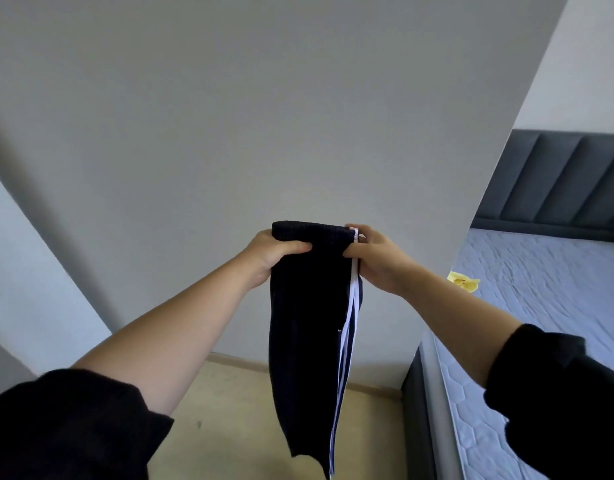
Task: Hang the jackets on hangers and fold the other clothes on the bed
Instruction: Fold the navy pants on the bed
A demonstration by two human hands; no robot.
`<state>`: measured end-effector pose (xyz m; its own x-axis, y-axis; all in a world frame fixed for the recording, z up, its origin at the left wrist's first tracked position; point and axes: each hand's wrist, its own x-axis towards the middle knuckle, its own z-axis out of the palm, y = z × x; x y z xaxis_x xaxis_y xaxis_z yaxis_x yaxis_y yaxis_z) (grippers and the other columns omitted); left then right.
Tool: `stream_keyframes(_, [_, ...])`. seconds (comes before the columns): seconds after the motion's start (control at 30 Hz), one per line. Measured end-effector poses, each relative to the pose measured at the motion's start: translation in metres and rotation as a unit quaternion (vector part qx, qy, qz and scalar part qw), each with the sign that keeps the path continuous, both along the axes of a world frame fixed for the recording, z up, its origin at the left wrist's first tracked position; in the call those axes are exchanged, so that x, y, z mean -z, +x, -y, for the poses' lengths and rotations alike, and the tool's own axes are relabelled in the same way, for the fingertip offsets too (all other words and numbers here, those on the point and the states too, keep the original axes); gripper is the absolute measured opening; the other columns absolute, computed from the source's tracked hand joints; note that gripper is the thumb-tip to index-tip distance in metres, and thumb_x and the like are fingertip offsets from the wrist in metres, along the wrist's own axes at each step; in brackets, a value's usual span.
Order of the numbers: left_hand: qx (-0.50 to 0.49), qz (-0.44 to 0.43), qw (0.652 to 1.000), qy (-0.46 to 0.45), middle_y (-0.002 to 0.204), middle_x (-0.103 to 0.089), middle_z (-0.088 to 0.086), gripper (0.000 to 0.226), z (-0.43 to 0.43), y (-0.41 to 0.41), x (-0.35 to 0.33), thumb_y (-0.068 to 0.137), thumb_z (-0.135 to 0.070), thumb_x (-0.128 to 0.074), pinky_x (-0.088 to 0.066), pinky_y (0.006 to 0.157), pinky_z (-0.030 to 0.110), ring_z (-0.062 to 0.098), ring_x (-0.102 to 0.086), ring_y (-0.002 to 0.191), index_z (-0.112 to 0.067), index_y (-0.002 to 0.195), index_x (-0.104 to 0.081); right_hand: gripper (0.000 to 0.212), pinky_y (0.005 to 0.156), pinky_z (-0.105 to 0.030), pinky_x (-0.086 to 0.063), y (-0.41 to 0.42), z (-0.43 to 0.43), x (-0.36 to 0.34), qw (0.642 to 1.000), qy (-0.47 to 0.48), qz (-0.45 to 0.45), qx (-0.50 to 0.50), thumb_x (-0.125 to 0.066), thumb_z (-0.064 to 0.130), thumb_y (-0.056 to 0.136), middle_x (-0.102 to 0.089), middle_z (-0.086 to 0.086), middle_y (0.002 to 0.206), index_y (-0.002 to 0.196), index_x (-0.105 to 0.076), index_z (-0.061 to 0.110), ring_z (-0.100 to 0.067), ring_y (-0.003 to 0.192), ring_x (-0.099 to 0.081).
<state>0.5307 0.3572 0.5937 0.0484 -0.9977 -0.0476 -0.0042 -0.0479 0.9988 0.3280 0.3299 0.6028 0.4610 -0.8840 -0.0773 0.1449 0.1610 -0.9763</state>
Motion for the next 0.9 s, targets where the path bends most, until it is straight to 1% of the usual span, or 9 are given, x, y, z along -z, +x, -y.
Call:
stream_keyframes(0.07, [-0.028,0.026,0.999,-0.025,0.085,-0.075,-0.003,0.018,0.006,-0.013,0.005,0.075,-0.008,-0.078,-0.053,0.062,0.017,0.012,-0.072,0.08,-0.017,0.089,-0.072,0.045,0.08,-0.029,-0.056,-0.006,-0.002,0.005,0.999,-0.02,-0.04,0.019,-0.058,-0.013,0.085,-0.059,-0.014,0.106,0.124,-0.042,0.003,-0.021,0.09,-0.065])
stream_keyframes(0.2, [-0.023,0.077,0.996,-0.046,0.082,-0.075,-0.007,0.021,0.018,-0.046,0.013,0.069,-0.022,-0.083,-0.053,0.062,0.016,0.007,-0.071,0.076,-0.021,0.086,-0.073,0.039,0.083,-0.035,-0.055,-0.033,-0.004,0.015,0.971,-0.071,-0.181,0.141,-0.07,0.001,0.083,-0.062,-0.011,0.099,0.117,-0.051,0.004,-0.024,0.089,-0.065])
stream_keyframes(0.37, [0.093,0.128,0.986,-0.06,0.074,-0.072,-0.017,0.018,0.04,-0.097,0.006,0.07,-0.023,-0.084,-0.049,0.055,0.009,-0.001,-0.069,0.069,-0.027,0.081,-0.07,0.031,0.074,-0.03,-0.057,-0.099,-0.008,0.014,0.968,-0.013,-0.125,0.219,-0.068,-0.002,0.083,-0.067,-0.012,0.091,0.112,-0.058,-0.005,-0.024,0.081,-0.067])
stream_keyframes(0.47, [0.152,0.084,0.984,-0.046,0.082,-0.074,-0.008,0.018,0.056,-0.137,0.0,0.075,-0.018,-0.08,-0.053,0.062,0.018,0.009,-0.071,0.079,-0.024,0.089,-0.07,0.025,0.071,-0.027,-0.058,-0.138,-0.013,0.004,0.962,0.003,-0.095,0.256,-0.067,-0.002,0.084,-0.067,-0.011,0.09,0.109,-0.061,-0.006,-0.021,0.077,-0.067])
stream_keyframes(0.57, [0.216,0.026,0.976,-0.001,0.093,-0.075,0.004,0.02,0.077,-0.179,-0.01,0.079,-0.017,-0.075,-0.056,0.065,0.026,0.021,-0.072,0.086,-0.014,0.098,-0.07,0.007,0.067,-0.023,-0.058,-0.181,-0.01,-0.01,0.958,0.005,-0.077,0.275,-0.064,0.0,0.087,-0.068,-0.009,0.085,0.094,-0.065,-0.001,-0.017,0.071,-0.068])
stream_keyframes(0.7, [0.291,0.021,0.955,0.049,0.091,-0.074,0.008,0.02,0.114,-0.245,-0.027,0.081,-0.021,-0.072,-0.056,0.061,0.025,0.02,-0.072,0.08,-0.008,0.097,-0.071,0.011,0.075,-0.028,-0.056,-0.248,0.006,-0.03,0.944,-0.008,-0.128,0.305,-0.062,0.011,0.092,-0.068,-0.007,0.079,0.086,-0.065,0.003,-0.015,0.069,-0.066])
stream_keyframes(0.77, [0.319,0.035,0.945,0.057,0.09,-0.074,0.008,0.02,0.137,-0.284,-0.036,0.081,-0.02,-0.072,-0.056,0.061,0.025,0.021,-0.072,0.079,-0.006,0.095,-0.071,0.014,0.071,-0.026,-0.057,-0.285,0.02,-0.038,0.939,-0.01,-0.146,0.311,-0.06,0.014,0.093,-0.068,-0.006,0.078,0.086,-0.065,0.003,-0.014,0.068,-0.067])
stream_keyframes(0.83, [0.312,0.055,0.947,0.049,0.092,-0.074,0.01,0.02,0.164,-0.328,-0.046,0.081,-0.02,-0.074,-0.057,0.063,0.027,0.022,-0.072,0.079,-0.006,0.095,-0.07,0.012,0.067,-0.025,-0.058,-0.325,0.041,-0.046,0.932,-0.015,-0.147,0.332,-0.059,0.01,0.094,-0.068,-0.007,0.079,0.088,-0.064,0.002,-0.014,0.067,-0.068])
stream_keyframes(0.9, [0.282,0.089,0.955,0.022,0.096,-0.073,0.011,0.018,0.191,-0.378,-0.056,0.08,-0.02,-0.076,-0.057,0.071,0.03,0.024,-0.072,0.083,-0.008,0.092,-0.069,0.009,0.076,-0.03,-0.058,-0.365,0.068,-0.053,0.914,-0.031,-0.157,0.372,-0.057,0.003,0.093,-0.067,-0.011,0.088,0.097,-0.063,-0.002,-0.02,0.078,-0.068])
